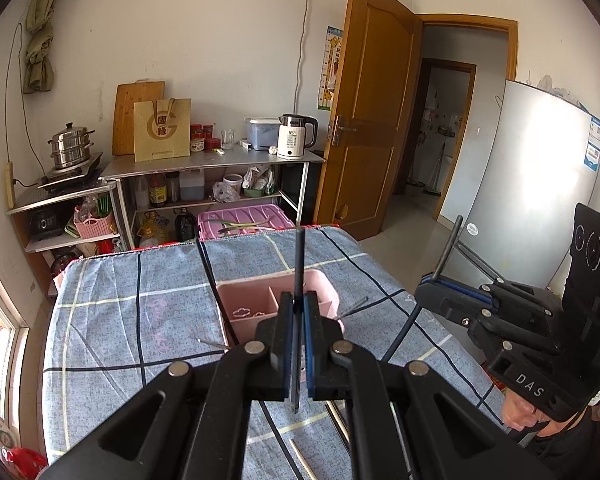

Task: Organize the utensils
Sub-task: 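Lift both black chopsticks and lower them into the pink basket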

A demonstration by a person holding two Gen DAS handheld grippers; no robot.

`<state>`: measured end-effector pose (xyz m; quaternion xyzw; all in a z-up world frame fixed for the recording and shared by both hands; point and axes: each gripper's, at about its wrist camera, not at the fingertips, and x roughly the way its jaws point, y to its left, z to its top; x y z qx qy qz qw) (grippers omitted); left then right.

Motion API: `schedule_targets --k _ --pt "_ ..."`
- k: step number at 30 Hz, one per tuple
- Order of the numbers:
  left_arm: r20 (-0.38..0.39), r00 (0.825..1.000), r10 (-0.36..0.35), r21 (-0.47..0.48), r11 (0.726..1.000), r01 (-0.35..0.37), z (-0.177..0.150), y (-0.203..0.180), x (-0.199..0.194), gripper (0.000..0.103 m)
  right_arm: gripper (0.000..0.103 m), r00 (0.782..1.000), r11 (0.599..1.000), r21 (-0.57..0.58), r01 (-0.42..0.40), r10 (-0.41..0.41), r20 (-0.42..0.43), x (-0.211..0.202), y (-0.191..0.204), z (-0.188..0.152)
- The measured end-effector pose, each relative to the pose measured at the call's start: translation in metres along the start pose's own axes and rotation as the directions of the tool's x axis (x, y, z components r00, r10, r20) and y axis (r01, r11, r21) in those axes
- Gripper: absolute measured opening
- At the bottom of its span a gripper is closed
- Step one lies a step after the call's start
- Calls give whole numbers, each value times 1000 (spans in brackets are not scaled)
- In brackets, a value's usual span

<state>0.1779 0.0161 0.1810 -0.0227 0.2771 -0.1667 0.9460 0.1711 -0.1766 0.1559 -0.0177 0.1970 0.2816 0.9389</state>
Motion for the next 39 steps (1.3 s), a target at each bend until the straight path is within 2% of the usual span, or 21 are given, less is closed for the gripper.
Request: schedule_targets --k 10,17,26,39 --pt "74 996 41 -8 999 -40 48 21 1 5 5 996 1000 8 -20 19 86 21 5 46" --pt "47 997 57 -31 998 -56 53 38 29 5 5 995 1000 32 2 -5 97 49 -2 56" --pt "9 999 39 -56 998 -39 39 54 63 5 5 999 999 28 28 -29 41 83 -8 40" --pt "-77 997 30 -62 997 -35 12 59 95 5 5 993 1000 11 17 -16 -115 114 -12 9"
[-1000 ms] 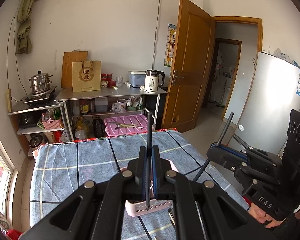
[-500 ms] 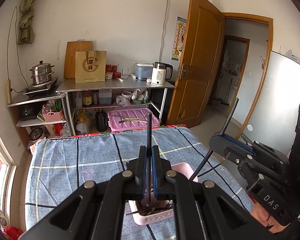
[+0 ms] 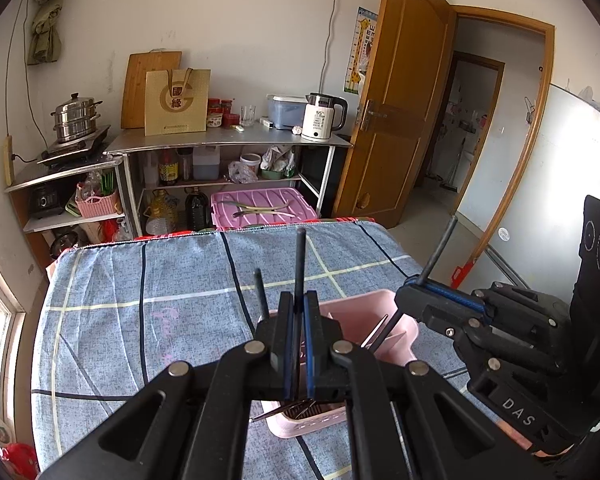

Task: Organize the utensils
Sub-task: 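Lift both black chopsticks and lower them into the pink basket, then open both grippers to release the black chopsticks into the basket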

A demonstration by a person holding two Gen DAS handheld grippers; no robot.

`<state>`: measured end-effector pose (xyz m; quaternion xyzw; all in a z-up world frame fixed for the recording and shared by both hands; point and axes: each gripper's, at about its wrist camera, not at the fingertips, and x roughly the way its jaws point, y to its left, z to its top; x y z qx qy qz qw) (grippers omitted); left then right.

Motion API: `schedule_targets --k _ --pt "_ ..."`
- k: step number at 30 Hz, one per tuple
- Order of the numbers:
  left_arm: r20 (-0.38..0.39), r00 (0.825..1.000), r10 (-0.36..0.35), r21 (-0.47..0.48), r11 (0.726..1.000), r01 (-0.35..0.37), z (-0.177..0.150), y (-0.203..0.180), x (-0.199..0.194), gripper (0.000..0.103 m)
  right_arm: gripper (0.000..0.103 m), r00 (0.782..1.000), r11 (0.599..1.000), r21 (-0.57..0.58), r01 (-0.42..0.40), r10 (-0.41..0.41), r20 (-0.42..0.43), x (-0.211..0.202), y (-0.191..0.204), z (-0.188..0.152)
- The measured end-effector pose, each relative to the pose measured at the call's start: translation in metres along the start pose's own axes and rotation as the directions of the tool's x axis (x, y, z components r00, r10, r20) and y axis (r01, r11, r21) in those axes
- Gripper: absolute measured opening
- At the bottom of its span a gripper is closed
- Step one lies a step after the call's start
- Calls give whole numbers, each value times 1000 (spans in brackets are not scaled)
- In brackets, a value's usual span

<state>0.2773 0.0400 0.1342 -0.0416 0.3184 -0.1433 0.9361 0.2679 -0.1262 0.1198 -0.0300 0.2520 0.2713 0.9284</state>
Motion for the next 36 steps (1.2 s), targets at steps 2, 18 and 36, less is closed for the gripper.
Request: schedule_targets --k 2,18,36 --pt "10 1000 4 -3 1000 -4 -1 0 -1 6 5 1000 1000 -3 1 -1 -4 -1 0 -2" --pt "108 993 40 -24 999 -37 -16 -2 -53 28 13 996 999 26 34 -37 83 -63 -9 -9" --pt "95 995 -14 -11 1000 15 -102 -37 -84 28 13 998 997 71 25 -29 51 -113 -5 -83"
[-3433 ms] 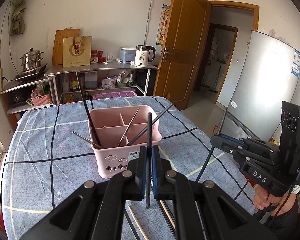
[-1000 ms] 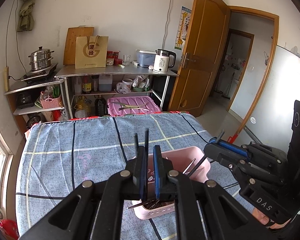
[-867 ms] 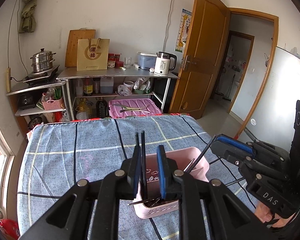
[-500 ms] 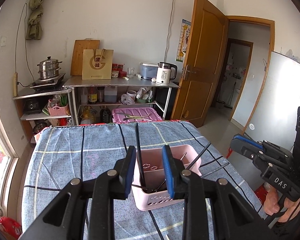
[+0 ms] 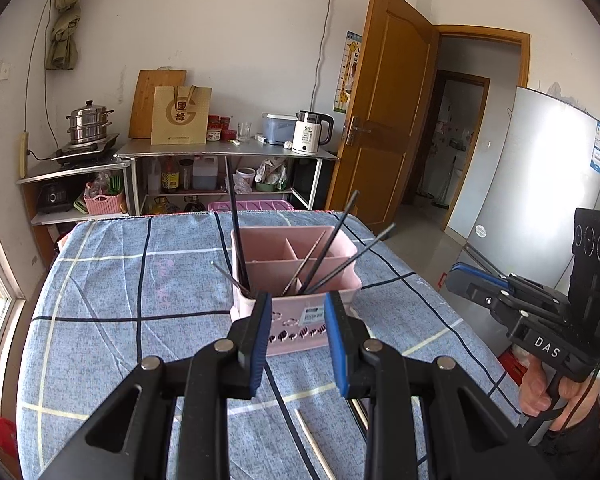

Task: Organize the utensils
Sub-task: 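Open both grippers to release the black chopsticks into the basket, then close the left gripper on a black chopstick while the right gripper grasps another black chopstick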

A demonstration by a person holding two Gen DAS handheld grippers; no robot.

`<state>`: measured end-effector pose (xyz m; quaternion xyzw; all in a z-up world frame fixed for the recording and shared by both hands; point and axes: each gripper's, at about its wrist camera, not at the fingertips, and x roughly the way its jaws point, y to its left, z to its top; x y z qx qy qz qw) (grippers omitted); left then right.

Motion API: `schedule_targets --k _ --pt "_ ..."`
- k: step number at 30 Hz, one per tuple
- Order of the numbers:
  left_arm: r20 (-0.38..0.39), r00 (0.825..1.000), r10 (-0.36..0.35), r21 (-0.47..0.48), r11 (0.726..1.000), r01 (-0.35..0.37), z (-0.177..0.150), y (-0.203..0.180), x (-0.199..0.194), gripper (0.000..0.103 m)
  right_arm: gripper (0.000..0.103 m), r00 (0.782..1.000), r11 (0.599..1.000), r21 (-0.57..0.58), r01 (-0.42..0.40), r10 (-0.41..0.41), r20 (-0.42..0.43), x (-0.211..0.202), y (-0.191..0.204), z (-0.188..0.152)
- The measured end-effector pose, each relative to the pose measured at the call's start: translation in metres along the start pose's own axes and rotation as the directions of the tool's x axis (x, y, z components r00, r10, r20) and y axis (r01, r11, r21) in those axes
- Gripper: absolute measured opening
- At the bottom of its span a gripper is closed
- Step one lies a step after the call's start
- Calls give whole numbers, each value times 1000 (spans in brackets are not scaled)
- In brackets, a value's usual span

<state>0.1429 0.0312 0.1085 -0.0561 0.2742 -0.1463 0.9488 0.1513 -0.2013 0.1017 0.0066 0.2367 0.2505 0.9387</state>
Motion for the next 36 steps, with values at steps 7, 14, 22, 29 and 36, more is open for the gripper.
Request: schedule_targets --k 7,14,22,29,36 --pt "-53 999 -13 -20 1000 12 -35 -5 8 28 13 998 999 39 -10 12 -55 2 -5 -29" --pt "-120 992 -25 -49 999 20 -64 -5 24 28 13 993 998 69 -10 18 -120 11 -11 -57" --pt "-180 983 -39 -77 997 25 -89 -7 40 28 13 981 996 89 2 16 -195 30 -16 -79" --pt "-233 971 -50 -59 998 37 -98 -17 59 28 13 963 995 97 8 18 -268 52 -15 -96" --pt "-262 964 -53 -72 997 35 -104 -15 70 28 13 938 993 112 22 18 -346 79 -18 -113"
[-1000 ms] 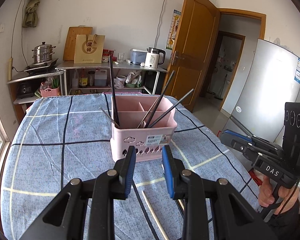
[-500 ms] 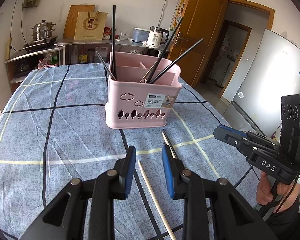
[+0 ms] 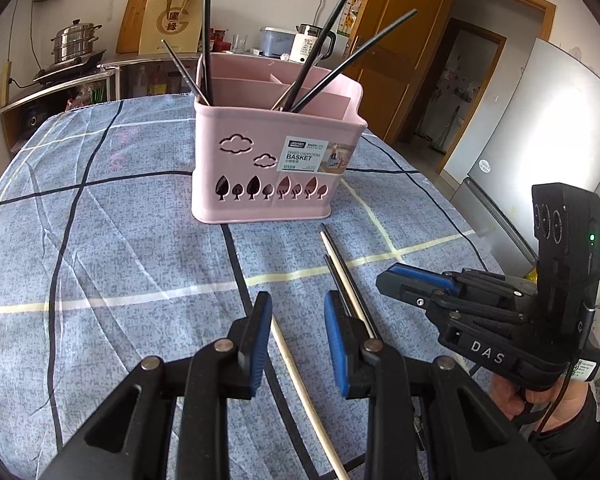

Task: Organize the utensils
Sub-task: 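Close the left gripper on a black chopstick while the right gripper grasps another black chopstick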

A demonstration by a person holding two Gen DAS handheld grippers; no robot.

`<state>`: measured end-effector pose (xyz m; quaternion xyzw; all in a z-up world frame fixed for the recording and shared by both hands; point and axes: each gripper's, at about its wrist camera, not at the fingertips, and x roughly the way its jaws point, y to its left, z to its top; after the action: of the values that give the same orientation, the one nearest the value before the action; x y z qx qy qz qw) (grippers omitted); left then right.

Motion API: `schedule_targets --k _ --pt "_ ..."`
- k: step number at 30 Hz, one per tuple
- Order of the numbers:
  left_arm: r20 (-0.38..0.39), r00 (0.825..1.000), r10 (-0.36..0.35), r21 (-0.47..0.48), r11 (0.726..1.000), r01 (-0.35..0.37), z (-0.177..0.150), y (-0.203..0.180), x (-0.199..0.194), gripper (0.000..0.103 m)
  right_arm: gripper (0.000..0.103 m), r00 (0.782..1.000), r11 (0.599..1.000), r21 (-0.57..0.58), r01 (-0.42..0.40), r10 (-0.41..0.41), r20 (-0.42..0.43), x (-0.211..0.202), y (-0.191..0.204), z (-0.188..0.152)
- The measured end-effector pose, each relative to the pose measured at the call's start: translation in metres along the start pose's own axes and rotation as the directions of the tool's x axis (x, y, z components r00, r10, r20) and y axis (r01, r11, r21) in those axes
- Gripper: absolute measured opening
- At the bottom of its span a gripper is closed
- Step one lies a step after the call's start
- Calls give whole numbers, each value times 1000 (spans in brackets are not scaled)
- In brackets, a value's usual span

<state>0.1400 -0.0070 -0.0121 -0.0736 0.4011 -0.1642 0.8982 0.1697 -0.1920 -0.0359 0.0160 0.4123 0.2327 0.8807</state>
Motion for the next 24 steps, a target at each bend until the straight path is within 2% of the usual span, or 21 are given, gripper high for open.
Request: schedule_targets --k 7,11,20,24 --pt "-6 1000 -3 -8 1000 3 1 5 4 28 13 997 999 14 34 -33 -63 24 -3 -3" --pt "-10 1000 -5 -11 1000 5 3 7 7 28 13 997 999 -1 45 -45 -66 28 1 -2" --pt "-27 999 -25 -11 1000 25 7 2 14 28 13 990 993 -50 104 -108 -90 22 2 -7" --pt "-51 998 -36 3 999 36 9 -7 23 28 11 989 993 -53 106 -111 -97 18 -3 -10"
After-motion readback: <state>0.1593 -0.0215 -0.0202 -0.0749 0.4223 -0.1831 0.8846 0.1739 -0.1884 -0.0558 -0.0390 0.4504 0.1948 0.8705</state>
